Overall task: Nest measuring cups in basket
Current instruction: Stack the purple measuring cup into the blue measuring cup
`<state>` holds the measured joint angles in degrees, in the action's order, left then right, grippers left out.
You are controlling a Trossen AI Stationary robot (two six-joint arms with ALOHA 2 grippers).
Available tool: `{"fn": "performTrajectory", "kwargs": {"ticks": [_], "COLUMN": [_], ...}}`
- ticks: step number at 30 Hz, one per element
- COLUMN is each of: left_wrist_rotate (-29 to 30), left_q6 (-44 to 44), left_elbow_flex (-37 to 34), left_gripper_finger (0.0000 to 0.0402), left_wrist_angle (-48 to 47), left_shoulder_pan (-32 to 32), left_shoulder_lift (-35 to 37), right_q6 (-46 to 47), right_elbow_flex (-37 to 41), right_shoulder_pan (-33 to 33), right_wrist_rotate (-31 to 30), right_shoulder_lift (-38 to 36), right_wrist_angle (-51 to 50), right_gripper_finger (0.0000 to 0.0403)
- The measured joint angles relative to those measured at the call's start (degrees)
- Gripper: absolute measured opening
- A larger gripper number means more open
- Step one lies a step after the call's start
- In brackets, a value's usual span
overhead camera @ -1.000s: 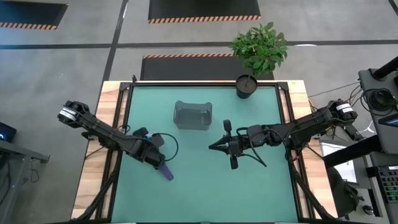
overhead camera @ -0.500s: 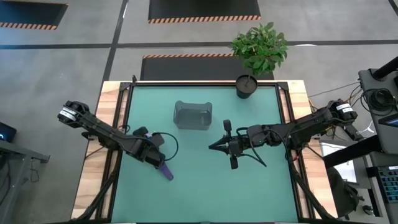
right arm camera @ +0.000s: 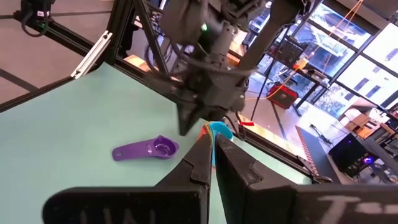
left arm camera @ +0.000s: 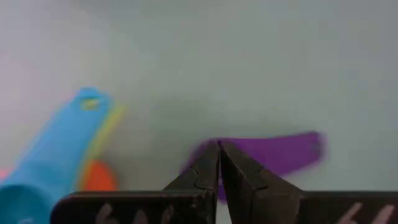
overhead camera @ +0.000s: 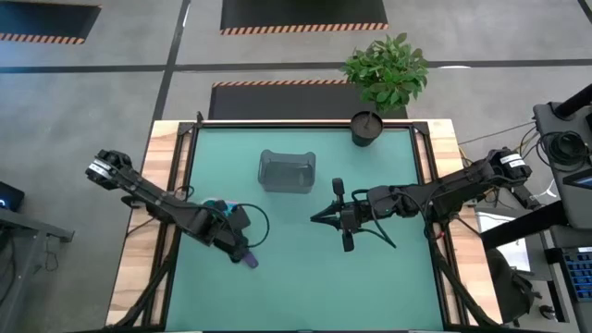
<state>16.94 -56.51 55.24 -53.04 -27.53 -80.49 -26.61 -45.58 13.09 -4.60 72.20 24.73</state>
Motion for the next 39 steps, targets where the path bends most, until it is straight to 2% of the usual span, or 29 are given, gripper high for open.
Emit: {"fn": "performTrajectory", "kwargs": {"ticks": [7,13,21,28,33,39], "left_wrist_rotate": [-1.1,-1.1,-0.7,0.5,0.6,1.8], "left_q6": [0.0,-1.0,-21.6,-28.9,-30.4,-31.1], "left_elbow_flex": [-0.8,-1.5,-6.3,-11.6,-13.7,-15.8], "left_gripper_finger": [0.0000,0.0021,0.0096,0.0151,0.0153,0.0127], "left_wrist_angle": [8.9,8.3,6.9,8.4,10.2,14.1], "left_shoulder_pan": [-4.0,-7.8,-9.5,-9.6,-9.5,-9.6], "left_shoulder_lift": [0.0,0.0,0.0,0.0,0.0,-1.1], "right_q6": [0.0,0.4,0.5,0.5,0.2,0.1], "right_elbow_flex": [0.0,0.0,0.0,0.0,0.0,0.0], "right_shoulder_pan": [0.0,0.0,0.0,0.0,0.0,0.0], "right_wrist_rotate": [0.0,0.0,0.0,0.0,0.0,0.0], "right_shoulder_lift": [0.0,0.0,0.0,0.0,0.0,0.0], "right_wrist_angle": [0.0,0.0,0.0,0.0,0.0,0.0], "right_gripper_finger": [0.0009,0.0009,0.0009,0.0009,0.0009,0.0009]}}
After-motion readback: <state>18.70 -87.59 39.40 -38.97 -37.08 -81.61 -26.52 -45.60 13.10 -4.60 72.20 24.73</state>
